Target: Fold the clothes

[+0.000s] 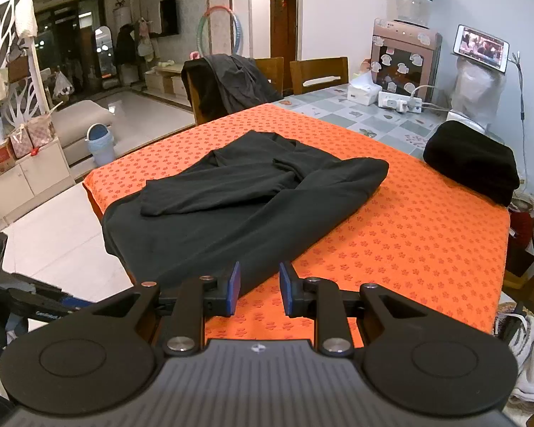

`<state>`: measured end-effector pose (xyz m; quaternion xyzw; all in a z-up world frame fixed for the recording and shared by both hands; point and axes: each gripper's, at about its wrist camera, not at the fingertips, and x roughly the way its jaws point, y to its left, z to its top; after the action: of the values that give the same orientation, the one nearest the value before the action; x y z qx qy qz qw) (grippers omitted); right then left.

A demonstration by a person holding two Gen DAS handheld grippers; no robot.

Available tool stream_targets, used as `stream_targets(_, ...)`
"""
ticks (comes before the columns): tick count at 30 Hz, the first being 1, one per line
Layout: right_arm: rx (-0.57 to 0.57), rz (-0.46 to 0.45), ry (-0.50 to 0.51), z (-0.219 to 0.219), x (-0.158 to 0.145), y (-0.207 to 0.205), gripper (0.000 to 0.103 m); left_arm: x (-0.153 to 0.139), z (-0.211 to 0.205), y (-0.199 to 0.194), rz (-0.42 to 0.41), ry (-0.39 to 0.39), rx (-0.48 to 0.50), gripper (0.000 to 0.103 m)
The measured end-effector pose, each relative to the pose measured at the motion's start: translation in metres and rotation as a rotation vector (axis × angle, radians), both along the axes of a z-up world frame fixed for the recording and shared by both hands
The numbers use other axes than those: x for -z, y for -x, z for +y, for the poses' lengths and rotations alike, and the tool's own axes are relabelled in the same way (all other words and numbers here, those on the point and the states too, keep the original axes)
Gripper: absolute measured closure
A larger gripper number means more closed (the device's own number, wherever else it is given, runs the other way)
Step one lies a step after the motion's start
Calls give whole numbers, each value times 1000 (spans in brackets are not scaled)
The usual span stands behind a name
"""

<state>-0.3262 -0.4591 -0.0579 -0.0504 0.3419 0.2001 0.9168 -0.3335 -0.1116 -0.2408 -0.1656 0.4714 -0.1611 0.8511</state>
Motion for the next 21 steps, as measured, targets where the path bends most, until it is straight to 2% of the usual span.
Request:
stream_targets(5, -7, 6, 3, 6, 0, 0, 75, -8, 2, 11, -21, 21, 2, 63)
stream_targets(10, -21, 13, 3, 17, 6, -8, 73, -35, 7, 9, -76, 17, 8, 62)
stream_targets(16, -39, 19, 10, 43, 34, -33, 73, -70, 17, -8, -144, -16, 14, 61)
stream_targets(21, -55, 23, 16, 64, 58, -55, 73, -95, 28, -36, -183, -75, 43, 60)
